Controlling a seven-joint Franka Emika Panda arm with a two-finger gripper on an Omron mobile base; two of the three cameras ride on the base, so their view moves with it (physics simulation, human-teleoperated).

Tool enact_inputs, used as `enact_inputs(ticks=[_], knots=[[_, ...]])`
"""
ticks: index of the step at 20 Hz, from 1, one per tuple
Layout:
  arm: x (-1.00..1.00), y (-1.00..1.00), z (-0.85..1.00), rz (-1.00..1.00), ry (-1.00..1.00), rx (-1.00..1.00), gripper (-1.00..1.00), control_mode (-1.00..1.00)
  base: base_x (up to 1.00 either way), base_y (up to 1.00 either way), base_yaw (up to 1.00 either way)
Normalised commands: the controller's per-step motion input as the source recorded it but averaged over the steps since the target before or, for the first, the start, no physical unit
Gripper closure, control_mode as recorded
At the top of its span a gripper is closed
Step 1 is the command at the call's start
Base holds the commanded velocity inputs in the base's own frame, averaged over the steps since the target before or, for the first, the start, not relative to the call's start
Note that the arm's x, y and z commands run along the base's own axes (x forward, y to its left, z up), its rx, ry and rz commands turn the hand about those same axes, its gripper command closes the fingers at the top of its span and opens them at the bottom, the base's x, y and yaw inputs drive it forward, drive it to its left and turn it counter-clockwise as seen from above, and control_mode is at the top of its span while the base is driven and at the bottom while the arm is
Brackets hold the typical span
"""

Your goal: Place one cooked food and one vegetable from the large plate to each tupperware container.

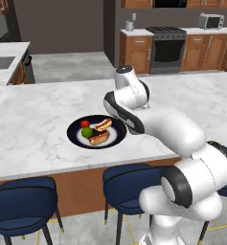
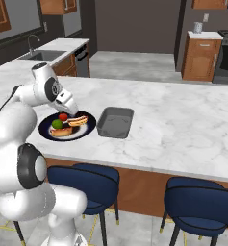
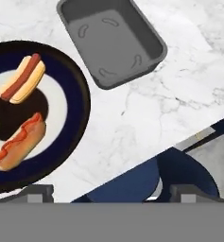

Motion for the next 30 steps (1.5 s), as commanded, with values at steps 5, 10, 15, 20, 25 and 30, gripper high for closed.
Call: enact_inputs(ticks=[5,10,15,20,25,30], knots=[[0.81,0.05,-0.33,-0.48,0.09,0.21,-1.0,-1.0,0.0,0.0,0.0],[0.79,0.0,-0.37,-0.13,0.1,0.33,-1.0,-1.0,0.0,0.0,0.0],[0.72,0.02,-0.62,0.0,0.0,0.05,-1.0,-1.0,0.0,0.0,0.0],[0.46,0.13,-0.57,0.0,0.01,0.0,-1.0,-1.0,0.0,0.0,0.0],[0.32,0.27,-0.38,0.0,0.0,0.0,-1.0,-1.0,0.0,0.0,0.0],[0.47,0.12,-0.25,0.0,0.0,0.0,-1.0,-1.0,0.0,0.0,0.0]])
